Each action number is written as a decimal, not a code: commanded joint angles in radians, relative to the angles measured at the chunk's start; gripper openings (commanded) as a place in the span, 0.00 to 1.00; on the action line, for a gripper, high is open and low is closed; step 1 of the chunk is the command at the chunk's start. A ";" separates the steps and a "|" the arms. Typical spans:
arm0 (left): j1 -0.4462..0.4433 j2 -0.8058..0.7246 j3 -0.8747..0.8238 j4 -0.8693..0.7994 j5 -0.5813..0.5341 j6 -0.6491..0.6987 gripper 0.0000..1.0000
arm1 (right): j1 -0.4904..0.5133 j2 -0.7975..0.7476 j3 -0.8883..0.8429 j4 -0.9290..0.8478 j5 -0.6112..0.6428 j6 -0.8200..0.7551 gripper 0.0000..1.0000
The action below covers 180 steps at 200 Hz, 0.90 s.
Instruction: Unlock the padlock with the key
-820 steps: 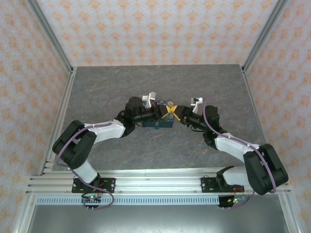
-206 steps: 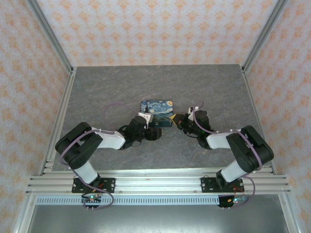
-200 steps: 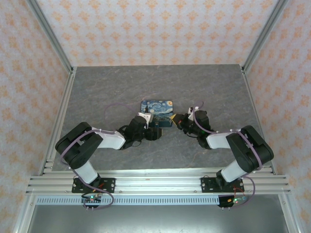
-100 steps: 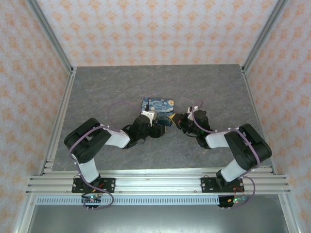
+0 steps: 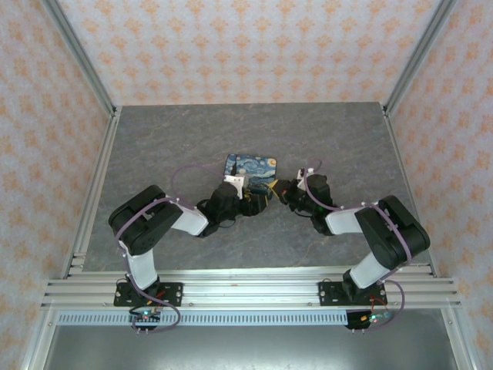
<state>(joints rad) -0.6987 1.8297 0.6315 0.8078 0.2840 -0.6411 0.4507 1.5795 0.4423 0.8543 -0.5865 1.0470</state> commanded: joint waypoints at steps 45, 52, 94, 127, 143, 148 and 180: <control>0.023 0.051 -0.075 0.282 -0.018 -0.169 0.69 | 0.002 0.036 0.013 -0.029 0.002 -0.013 0.00; 0.027 0.057 -0.084 0.306 -0.023 -0.182 0.69 | 0.002 0.036 0.014 -0.028 0.002 -0.013 0.00; 0.028 0.070 -0.101 0.374 -0.027 -0.231 0.67 | 0.002 0.039 0.013 -0.027 0.003 -0.012 0.00; 0.028 0.046 -0.108 0.370 -0.032 -0.236 0.60 | 0.002 0.040 0.015 -0.028 0.003 -0.011 0.00; 0.028 0.042 -0.107 0.347 -0.043 -0.230 0.58 | 0.002 0.042 0.015 -0.027 0.004 -0.012 0.00; 0.028 0.046 -0.107 0.344 -0.048 -0.233 0.57 | 0.002 0.045 0.015 -0.025 0.004 -0.012 0.00; 0.028 0.073 -0.116 0.394 -0.080 -0.273 0.49 | 0.002 0.054 0.012 -0.017 0.004 -0.007 0.00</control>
<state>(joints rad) -0.6777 1.8919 0.5251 1.1069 0.2520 -0.8864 0.4511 1.6020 0.4534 0.8745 -0.5873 1.0473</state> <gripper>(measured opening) 0.501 0.045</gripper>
